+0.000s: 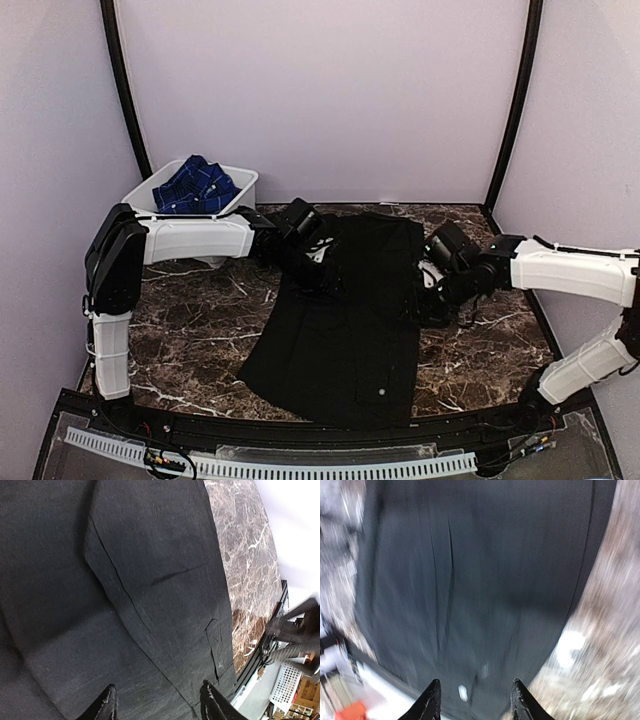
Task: Fold and stack the long sleeve shirts
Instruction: Adjust the 1/3-folded shirt at the center of the board.
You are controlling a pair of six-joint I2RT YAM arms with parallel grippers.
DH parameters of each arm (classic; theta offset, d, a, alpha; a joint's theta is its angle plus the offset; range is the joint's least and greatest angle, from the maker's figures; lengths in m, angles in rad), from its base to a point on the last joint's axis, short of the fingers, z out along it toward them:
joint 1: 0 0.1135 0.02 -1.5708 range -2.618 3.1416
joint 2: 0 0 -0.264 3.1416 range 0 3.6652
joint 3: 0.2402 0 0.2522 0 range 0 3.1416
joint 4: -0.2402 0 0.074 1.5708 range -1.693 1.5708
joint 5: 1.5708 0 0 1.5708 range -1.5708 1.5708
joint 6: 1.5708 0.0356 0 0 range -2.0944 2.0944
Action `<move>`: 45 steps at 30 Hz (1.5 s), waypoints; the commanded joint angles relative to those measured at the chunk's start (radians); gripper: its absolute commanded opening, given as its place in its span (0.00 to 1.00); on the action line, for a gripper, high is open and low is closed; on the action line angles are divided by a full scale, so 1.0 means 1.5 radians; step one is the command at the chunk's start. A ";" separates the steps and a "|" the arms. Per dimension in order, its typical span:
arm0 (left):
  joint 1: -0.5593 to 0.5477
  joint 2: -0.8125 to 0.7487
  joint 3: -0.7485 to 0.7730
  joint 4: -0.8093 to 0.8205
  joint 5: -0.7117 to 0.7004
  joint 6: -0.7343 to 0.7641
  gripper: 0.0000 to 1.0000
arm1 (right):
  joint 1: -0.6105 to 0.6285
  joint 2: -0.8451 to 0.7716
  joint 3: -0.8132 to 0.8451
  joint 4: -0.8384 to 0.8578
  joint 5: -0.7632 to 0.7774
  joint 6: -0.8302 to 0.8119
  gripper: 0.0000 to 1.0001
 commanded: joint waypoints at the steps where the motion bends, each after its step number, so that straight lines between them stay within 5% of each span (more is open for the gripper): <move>1: 0.003 -0.011 0.044 0.018 -0.041 0.000 0.53 | -0.077 0.078 0.085 0.086 0.065 -0.103 0.37; 5: 0.004 0.010 0.077 0.028 -0.066 0.004 0.51 | -0.147 0.174 0.133 0.208 0.038 -0.119 0.21; 11: 0.005 0.034 0.121 0.021 -0.090 0.010 0.49 | -0.230 0.323 0.263 0.273 0.012 -0.137 0.10; 33: 0.009 0.021 0.105 -0.027 -0.126 0.012 0.47 | -0.353 0.690 0.582 0.288 -0.056 -0.077 0.10; 45: 0.018 -0.061 -0.008 -0.043 -0.222 0.024 0.47 | -0.357 0.622 0.579 0.231 0.001 -0.120 0.27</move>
